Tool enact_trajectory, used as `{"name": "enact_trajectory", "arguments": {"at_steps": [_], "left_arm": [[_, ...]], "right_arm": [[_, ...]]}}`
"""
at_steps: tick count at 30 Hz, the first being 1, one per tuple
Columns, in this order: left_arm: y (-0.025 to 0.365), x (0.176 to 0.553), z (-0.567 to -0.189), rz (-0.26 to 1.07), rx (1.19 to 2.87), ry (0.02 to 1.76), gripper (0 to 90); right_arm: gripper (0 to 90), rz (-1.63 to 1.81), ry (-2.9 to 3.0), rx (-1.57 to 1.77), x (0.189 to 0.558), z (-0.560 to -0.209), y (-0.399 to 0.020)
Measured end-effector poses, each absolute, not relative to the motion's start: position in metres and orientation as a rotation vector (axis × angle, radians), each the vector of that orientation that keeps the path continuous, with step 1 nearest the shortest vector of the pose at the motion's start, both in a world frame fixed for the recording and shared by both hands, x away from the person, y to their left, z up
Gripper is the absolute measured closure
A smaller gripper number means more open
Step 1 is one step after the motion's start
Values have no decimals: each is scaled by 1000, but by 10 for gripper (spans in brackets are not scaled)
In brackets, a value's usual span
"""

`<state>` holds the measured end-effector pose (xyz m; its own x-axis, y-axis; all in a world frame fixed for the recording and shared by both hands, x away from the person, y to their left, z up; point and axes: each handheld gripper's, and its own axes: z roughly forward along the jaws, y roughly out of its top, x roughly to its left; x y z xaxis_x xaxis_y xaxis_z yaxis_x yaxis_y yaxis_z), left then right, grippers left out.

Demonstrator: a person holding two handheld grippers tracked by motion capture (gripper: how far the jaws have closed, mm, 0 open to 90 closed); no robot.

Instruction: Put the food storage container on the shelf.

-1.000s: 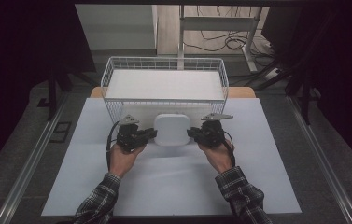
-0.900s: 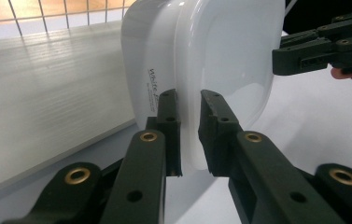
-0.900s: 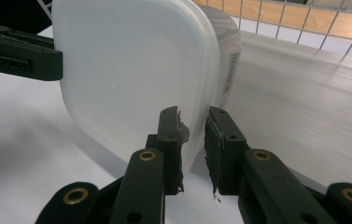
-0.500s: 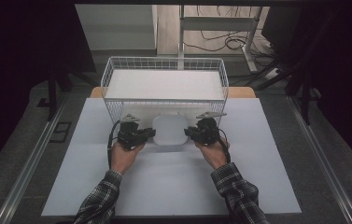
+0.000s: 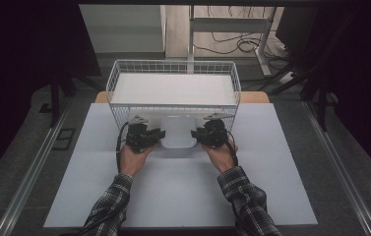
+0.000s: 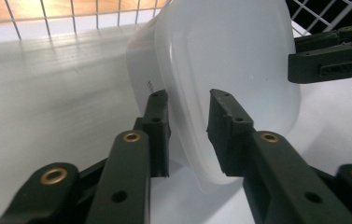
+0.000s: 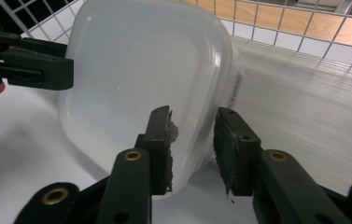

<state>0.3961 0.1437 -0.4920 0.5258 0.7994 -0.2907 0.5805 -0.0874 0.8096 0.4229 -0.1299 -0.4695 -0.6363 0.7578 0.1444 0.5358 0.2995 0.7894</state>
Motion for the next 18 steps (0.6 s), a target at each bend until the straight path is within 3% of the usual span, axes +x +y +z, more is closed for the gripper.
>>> {"name": "enact_trajectory", "arguments": {"at_steps": [8, 11, 13, 14, 15, 18], "left_arm": [[136, 406, -489, 412, 1783, 1161, 674], [136, 404, -486, 458, 1808, 1153, 593], [141, 397, -484, 463, 1810, 1145, 539], [141, 397, -484, 463, 1810, 1145, 503], [142, 393, -484, 464, 1811, 1142, 452], [146, 376, -484, 479, 1807, 1108, 378]], "right_arm": [[612, 1248, 2239, 1170, 430, -472, -126], [637, 1241, 2226, 1139, 428, -469, -125], [720, 1262, 2234, 1114, 422, -465, -129], [720, 1262, 2234, 1114, 422, -465, -129], [800, 1265, 2248, 1090, 417, -462, -132], [873, 1284, 2274, 1065, 412, -460, -134]]}}
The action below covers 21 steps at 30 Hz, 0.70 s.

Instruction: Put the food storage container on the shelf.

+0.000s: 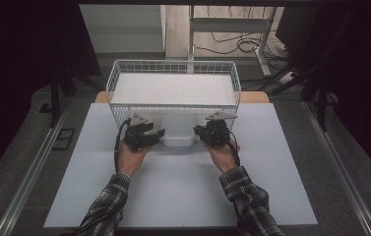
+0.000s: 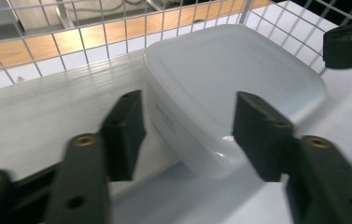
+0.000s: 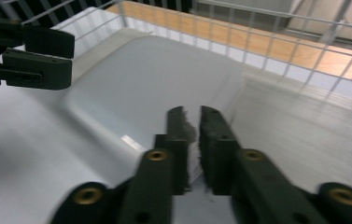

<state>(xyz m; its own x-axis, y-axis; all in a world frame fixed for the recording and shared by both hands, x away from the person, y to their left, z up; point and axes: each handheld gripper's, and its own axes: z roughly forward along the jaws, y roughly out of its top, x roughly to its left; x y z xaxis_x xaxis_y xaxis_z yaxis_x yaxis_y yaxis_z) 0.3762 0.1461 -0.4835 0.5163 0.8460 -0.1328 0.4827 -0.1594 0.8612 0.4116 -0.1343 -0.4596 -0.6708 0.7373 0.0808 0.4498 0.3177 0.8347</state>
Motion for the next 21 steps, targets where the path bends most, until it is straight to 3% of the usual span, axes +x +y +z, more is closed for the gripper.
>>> {"name": "enact_trajectory", "arguments": {"at_steps": [7, 13, 21], "left_arm": [[159, 324, -487, 484, 1822, 1055, 111], [167, 292, -493, 451, 1825, 1047, 58], [172, 254, -504, 540, 1893, 1016, 26]], "right_arm": [[890, 1300, 2369, 980, 386, -464, -133], [889, 1266, 2419, 938, 378, -476, -126], [890, 1242, 2430, 911, 377, -488, -112]]}}
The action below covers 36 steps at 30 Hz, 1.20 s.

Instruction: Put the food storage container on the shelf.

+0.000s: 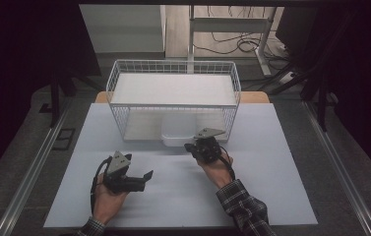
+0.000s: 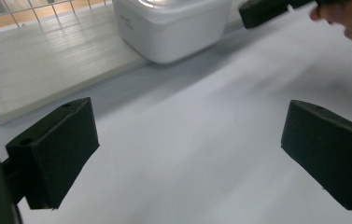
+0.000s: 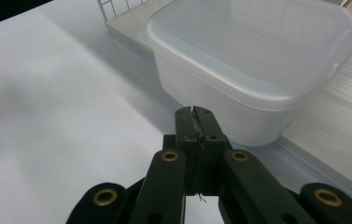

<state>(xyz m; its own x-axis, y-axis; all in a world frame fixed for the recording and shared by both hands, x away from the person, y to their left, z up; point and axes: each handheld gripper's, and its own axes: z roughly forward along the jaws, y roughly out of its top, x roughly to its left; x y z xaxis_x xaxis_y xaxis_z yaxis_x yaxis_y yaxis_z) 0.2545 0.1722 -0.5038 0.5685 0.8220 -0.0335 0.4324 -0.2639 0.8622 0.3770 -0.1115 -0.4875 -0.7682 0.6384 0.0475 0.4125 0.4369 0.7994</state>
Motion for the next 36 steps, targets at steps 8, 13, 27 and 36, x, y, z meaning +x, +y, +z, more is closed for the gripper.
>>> {"name": "enact_trajectory", "arguments": {"at_steps": [8, 13, 27, 36], "left_arm": [[178, 223, -518, 571, 1922, 992, 17], [183, 216, -518, 573, 1893, 989, 14], [181, 219, -521, 530, 1885, 964, 15], [187, 222, -521, 496, 1854, 992, 28]], "right_arm": [[890, 1223, 2442, 867, 382, -493, -94], [891, 1180, 2429, 849, 389, -495, -86], [892, 1156, 2413, 877, 415, -496, -79], [892, 1162, 2402, 904, 427, -497, -75]]}}
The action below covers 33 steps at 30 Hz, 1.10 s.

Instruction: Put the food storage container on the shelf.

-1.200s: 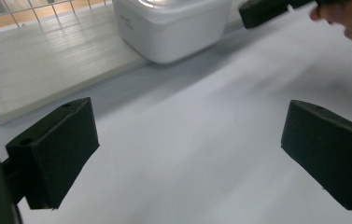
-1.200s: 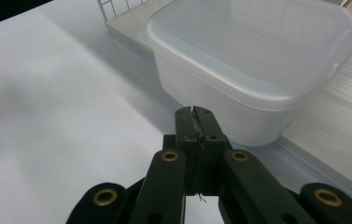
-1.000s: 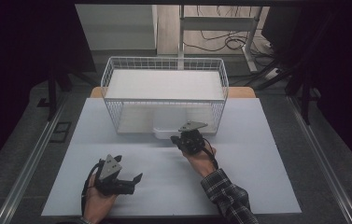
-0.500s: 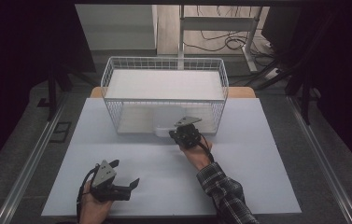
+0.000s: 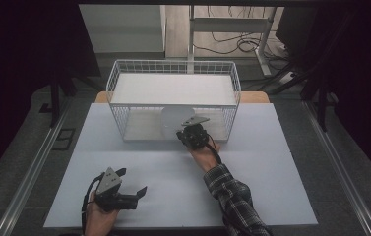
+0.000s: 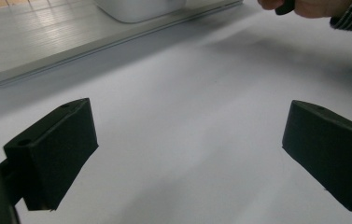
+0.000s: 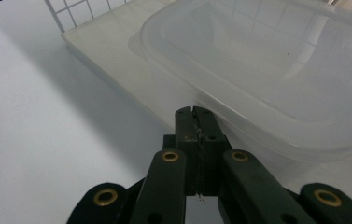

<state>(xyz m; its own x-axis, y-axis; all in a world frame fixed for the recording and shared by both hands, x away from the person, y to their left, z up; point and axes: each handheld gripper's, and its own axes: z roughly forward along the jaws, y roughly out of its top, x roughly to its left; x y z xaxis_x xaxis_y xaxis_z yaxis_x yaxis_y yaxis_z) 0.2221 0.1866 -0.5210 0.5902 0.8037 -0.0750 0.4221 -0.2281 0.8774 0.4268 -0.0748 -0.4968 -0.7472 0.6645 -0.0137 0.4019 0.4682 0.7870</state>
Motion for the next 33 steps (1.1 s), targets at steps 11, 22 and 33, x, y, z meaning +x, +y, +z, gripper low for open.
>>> {"name": "enact_trajectory", "arguments": {"at_steps": [11, 22, 33], "left_arm": [[186, 222, -521, 508, 1863, 984, 30], [185, 222, -521, 508, 1874, 987, 30], [186, 223, -522, 503, 1881, 997, 31]], "right_arm": [[891, 1145, 2398, 930, 433, -498, -71], [738, 1195, 2428, 922, 425, -488, -72], [552, 1212, 2431, 907, 417, -482, -77]]}}
